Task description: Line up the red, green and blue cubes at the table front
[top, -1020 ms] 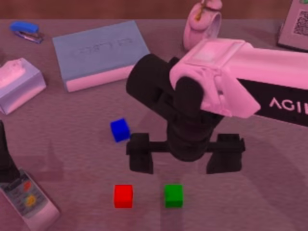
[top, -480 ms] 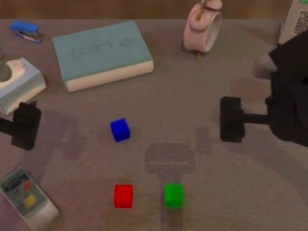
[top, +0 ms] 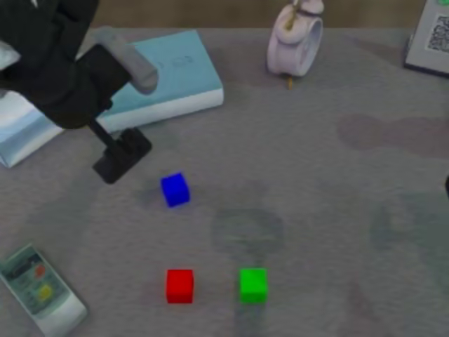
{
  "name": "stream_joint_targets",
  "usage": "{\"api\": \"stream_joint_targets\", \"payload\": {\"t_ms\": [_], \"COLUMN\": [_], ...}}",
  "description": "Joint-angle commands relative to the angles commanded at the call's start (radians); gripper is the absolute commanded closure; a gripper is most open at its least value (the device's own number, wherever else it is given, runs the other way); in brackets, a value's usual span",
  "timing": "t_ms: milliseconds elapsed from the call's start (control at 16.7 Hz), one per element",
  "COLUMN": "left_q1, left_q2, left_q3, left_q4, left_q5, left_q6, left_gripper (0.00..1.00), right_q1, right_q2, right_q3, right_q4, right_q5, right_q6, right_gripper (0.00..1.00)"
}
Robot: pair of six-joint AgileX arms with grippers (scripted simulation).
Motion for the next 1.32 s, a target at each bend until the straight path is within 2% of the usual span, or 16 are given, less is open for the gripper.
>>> {"api": "stream_joint_targets", "payload": {"t_ms": [300,540,1020,1320], "left_q1": [-0.083,-0.118,-0.12,-0.121], "left_q2": [0.373,0.525,0.553,0.613], "left_q3": [0.314,0.455,0.459,0.346], "left_q4": [-0.197,-0.277,-0.27,-0.086], "left_q5": [0.0,-0.001,-0.002,-0.001], "left_q6": [0.121,0.174,0.182,0.183], "left_gripper": [0.0,0.0,0.0,0.0], "right_q1": [-0.168,-0.242,-0.253,-0.253], "right_q2": [-0.384,-0.555,-0.579,-0.579], "right_q3": [-0.281,-0.402,-0.419,-0.419], "right_q4": [0.219,0.322,0.338,0.338], "right_q5": [-0.027,-0.044,-0.047,-0.047], "right_q6": [-0.165,-0.237,-0.248,-0.248], "right_gripper": [0.0,0.0,0.0,0.0]}}
